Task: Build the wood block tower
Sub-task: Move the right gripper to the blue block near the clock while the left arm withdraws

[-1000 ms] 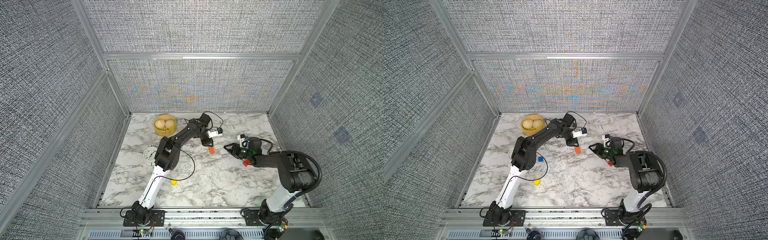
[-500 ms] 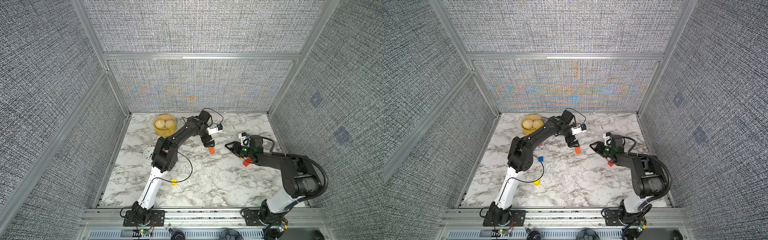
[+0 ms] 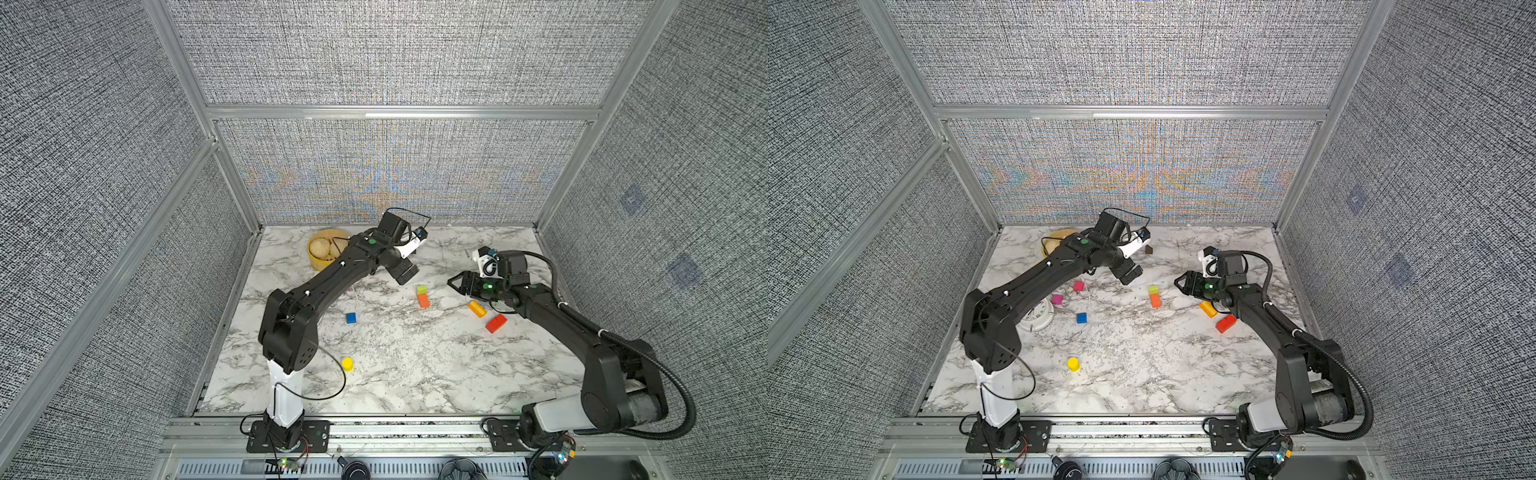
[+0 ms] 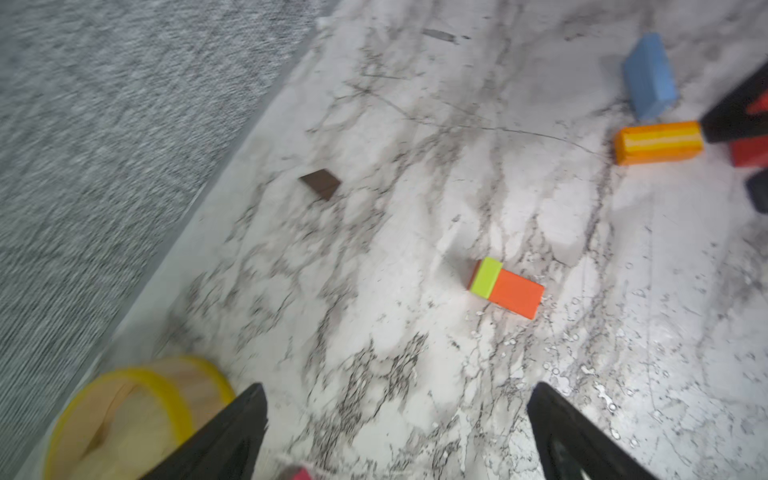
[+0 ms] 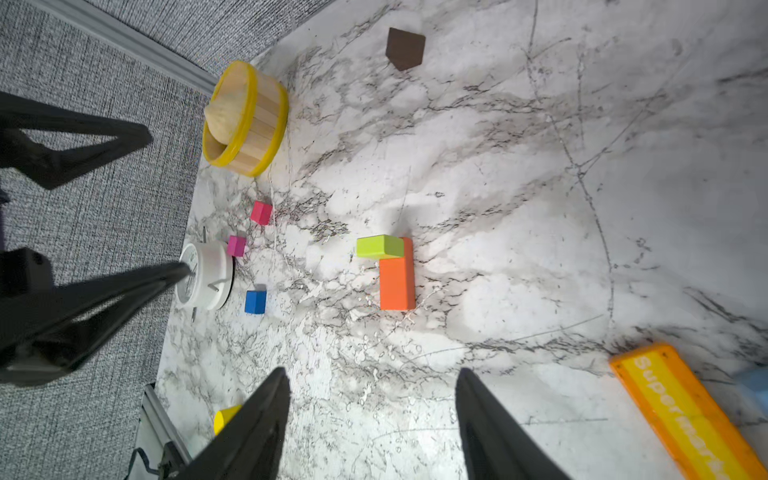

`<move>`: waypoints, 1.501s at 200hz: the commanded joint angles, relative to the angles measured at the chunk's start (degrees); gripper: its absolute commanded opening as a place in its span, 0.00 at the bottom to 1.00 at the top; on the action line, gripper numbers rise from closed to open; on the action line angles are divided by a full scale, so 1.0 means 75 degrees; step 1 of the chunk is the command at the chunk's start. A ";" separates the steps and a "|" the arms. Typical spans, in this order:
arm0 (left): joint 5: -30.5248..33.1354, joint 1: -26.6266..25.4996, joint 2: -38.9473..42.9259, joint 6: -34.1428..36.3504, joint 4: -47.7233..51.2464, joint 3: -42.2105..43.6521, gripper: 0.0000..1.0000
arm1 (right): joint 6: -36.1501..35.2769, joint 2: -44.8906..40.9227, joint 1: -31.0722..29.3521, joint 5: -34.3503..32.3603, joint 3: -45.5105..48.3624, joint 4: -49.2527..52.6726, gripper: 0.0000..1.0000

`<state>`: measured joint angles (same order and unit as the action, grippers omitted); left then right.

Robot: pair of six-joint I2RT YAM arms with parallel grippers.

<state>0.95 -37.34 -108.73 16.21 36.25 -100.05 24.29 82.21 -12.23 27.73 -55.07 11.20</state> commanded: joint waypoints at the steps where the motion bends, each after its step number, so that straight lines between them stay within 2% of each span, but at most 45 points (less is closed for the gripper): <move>1: 0.1933 0.0034 0.0574 -0.1869 -0.0453 0.0453 0.99 | -0.0616 0.0072 -0.0420 -0.0675 -0.0676 0.1343 0.67; 12: 0.2589 0.0038 0.0881 -0.2487 -0.0400 0.0710 0.99 | -0.0583 0.0196 -0.0743 -0.1142 -0.1011 0.1655 0.67; 24: 0.3232 0.0077 0.1145 -0.3215 -0.0163 0.0906 0.99 | -0.0134 0.0408 -0.1050 -0.1917 -0.1369 0.2004 0.67; 39: 0.3774 0.0206 0.1454 -0.4239 0.0319 0.1117 0.99 | 0.0216 0.0670 -0.1405 -0.2282 -0.1632 0.2057 0.67; 68: 0.3313 0.0774 0.2351 -0.5981 0.0881 0.1928 0.99 | 0.0444 0.1289 -0.2323 -0.2970 -0.2359 0.2250 0.67; 89: 0.2935 0.1087 0.3321 -0.6689 0.0716 0.2935 0.99 | 0.0499 0.1846 -0.2846 -0.3177 -0.2985 0.2469 0.67; 122: 0.2712 0.1186 0.5134 -0.6860 -0.0112 0.4781 0.98 | 0.0499 0.2754 -0.3510 -0.3392 -0.3833 0.2616 0.67; 140: 0.2672 0.1222 0.6093 -0.6889 -0.0369 0.5644 0.94 | 0.0288 0.3399 -0.3877 -0.3381 -0.4409 0.2793 0.67; 155: 0.2609 0.1256 0.6768 -0.6927 -0.0439 0.6163 0.93 | 0.0055 0.3929 -0.4225 -0.3477 -0.5024 0.3101 0.67; 170: 0.2661 0.1301 0.7231 -0.6977 -0.0308 0.6464 0.93 | 0.0211 0.4413 -0.4444 -0.3500 -0.5418 0.3140 0.67; 216: 0.2536 0.1468 0.7650 -0.7008 -0.0116 0.6883 0.93 | 0.0611 0.5366 -0.4939 -0.3576 -0.6228 0.3108 0.67; 250: 0.2378 0.1516 0.8032 -0.7245 -0.0545 0.7497 0.93 | 0.0722 0.5940 -0.5221 -0.3684 -0.6771 0.3237 0.65; 277: 0.2378 0.1580 0.7963 -0.7392 -0.0815 0.7778 0.93 | 0.0824 0.6328 -0.5428 -0.3797 -0.7150 0.3310 0.59; 300: 0.2344 0.1615 0.7889 -0.7444 -0.1008 0.7898 0.93 | 0.0827 0.6626 -0.5573 -0.3973 -0.7491 0.3449 0.59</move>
<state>19.00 -25.52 -49.23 -38.48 31.92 -41.41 29.87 130.32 -53.12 0.10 -109.10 34.92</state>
